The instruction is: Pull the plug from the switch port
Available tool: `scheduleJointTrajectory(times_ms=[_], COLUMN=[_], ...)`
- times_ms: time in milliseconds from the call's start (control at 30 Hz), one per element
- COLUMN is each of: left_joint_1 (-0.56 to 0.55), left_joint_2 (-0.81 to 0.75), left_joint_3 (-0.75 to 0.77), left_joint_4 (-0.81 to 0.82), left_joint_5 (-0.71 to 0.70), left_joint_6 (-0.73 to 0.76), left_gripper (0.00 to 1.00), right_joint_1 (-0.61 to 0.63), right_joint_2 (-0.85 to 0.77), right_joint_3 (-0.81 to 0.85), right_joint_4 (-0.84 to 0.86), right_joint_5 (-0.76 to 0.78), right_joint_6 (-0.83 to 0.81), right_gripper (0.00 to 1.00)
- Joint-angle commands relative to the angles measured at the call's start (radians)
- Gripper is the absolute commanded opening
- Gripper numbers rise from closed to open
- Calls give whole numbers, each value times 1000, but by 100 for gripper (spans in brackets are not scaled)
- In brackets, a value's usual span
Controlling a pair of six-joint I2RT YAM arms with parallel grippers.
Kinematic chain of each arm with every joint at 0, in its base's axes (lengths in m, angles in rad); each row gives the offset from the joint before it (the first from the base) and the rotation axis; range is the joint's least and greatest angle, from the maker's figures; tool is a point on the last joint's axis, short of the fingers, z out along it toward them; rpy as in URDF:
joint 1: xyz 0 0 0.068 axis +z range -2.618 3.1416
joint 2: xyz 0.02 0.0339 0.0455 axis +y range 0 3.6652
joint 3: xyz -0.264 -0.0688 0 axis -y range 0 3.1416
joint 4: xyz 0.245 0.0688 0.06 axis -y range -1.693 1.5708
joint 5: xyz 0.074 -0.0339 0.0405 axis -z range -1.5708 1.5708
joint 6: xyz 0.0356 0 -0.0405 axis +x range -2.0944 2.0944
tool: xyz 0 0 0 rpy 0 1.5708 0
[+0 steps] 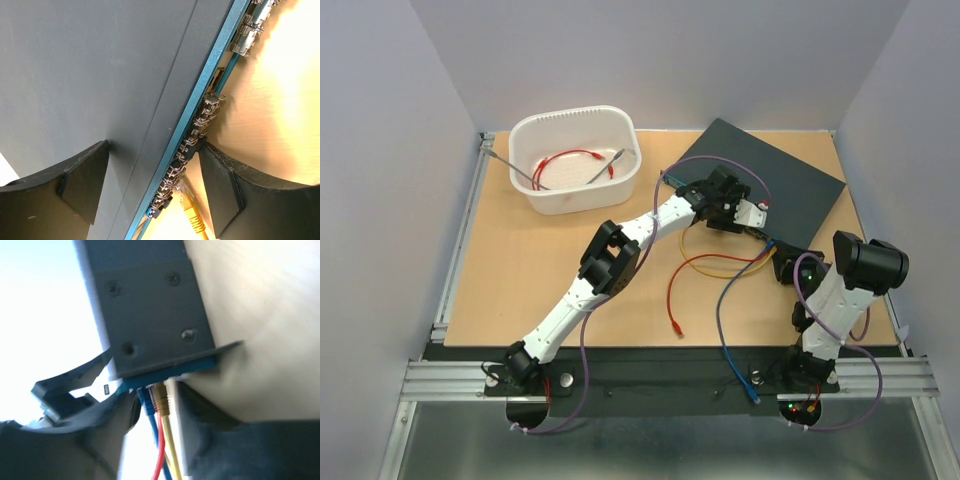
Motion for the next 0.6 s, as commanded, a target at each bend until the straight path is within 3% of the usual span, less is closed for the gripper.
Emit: scheduleJointTrajectory(times_ms=[0, 133, 333, 567], left_joint_1=[9, 9, 6, 5], left_joint_2=[-25, -37, -40, -40], left_joint_3=[40, 31, 37, 40], left_joint_4=[92, 87, 84, 83], left_joint_5=[-16, -8, 1, 0], left_joint_6=[-6, -6, -8, -3], left_gripper=[81, 80, 80, 79], right_joint_1=[-11, -14, -15, -15], right_joint_2=[6, 47, 130, 127], right_joint_3=[-59, -77, -51, -65], right_joint_4=[207, 234, 268, 268], right_joint_5=[141, 193, 178, 127], right_joint_6=[-28, 6, 34, 14], right_gripper=[56, 56, 48, 49])
